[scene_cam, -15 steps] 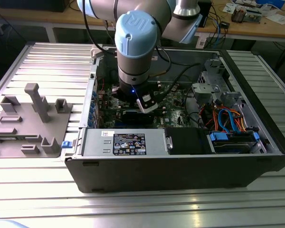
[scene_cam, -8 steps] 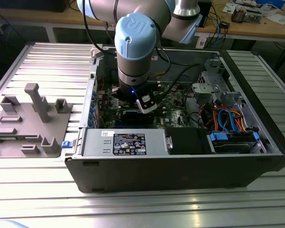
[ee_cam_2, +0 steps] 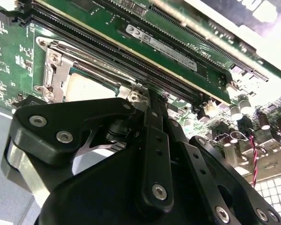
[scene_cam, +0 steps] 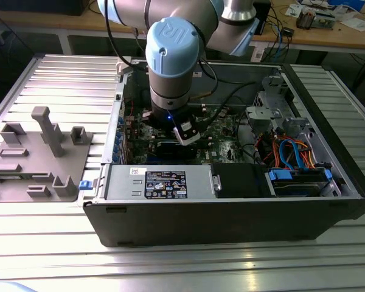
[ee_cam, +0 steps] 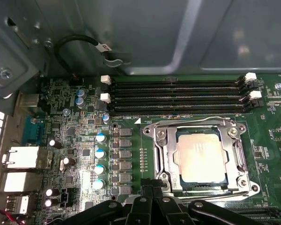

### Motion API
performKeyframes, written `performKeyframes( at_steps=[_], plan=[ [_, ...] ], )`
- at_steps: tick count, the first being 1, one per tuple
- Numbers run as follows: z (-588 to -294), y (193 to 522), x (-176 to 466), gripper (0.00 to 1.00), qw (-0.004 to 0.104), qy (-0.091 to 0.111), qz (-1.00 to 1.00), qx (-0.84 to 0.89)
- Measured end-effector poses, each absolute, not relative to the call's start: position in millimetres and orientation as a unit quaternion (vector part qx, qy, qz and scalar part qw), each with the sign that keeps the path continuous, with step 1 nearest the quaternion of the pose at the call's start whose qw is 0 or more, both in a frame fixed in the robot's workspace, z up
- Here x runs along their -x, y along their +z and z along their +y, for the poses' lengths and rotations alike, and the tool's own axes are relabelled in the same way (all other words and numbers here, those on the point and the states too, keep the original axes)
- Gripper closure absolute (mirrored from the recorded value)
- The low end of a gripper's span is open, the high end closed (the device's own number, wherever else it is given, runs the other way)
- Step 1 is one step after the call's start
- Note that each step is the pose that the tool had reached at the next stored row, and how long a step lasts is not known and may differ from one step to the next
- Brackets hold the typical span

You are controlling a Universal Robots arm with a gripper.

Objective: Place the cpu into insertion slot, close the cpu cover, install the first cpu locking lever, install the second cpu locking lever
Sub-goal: 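Install the second cpu locking lever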

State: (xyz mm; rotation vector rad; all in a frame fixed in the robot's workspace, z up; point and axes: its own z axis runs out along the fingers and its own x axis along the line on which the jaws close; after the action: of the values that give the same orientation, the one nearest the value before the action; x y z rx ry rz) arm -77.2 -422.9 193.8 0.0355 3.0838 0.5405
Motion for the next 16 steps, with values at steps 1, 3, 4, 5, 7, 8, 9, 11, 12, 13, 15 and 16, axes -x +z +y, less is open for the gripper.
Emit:
performKeyframes(
  at_steps=[1,3,4,5,7,8,9,11,12,13,15,16],
  plan=[
    [-423,194,77,0.89,0.005,0.173,0.985,-0.011],
    [-423,195,78,0.89,0.005,0.172,0.985,-0.011],
    [-423,196,78,0.89,0.005,0.172,0.985,-0.011],
    [-423,198,78,0.89,0.005,0.172,0.985,-0.011],
    [-423,203,78,0.89,0.005,0.172,0.985,-0.011],
    [-423,206,78,0.89,0.005,0.172,0.985,-0.011],
    [-423,210,78,0.89,0.005,0.172,0.985,-0.011],
    [-423,215,79,0.89,0.005,0.172,0.985,-0.011],
    [-423,220,79,0.89,0.005,0.172,0.985,-0.011],
    [-423,223,79,0.89,0.005,0.172,0.985,-0.011],
    [-423,224,79,0.89,0.005,0.173,0.985,-0.011],
    [-423,224,79,0.89,0.005,0.173,0.985,-0.011]
  ],
)
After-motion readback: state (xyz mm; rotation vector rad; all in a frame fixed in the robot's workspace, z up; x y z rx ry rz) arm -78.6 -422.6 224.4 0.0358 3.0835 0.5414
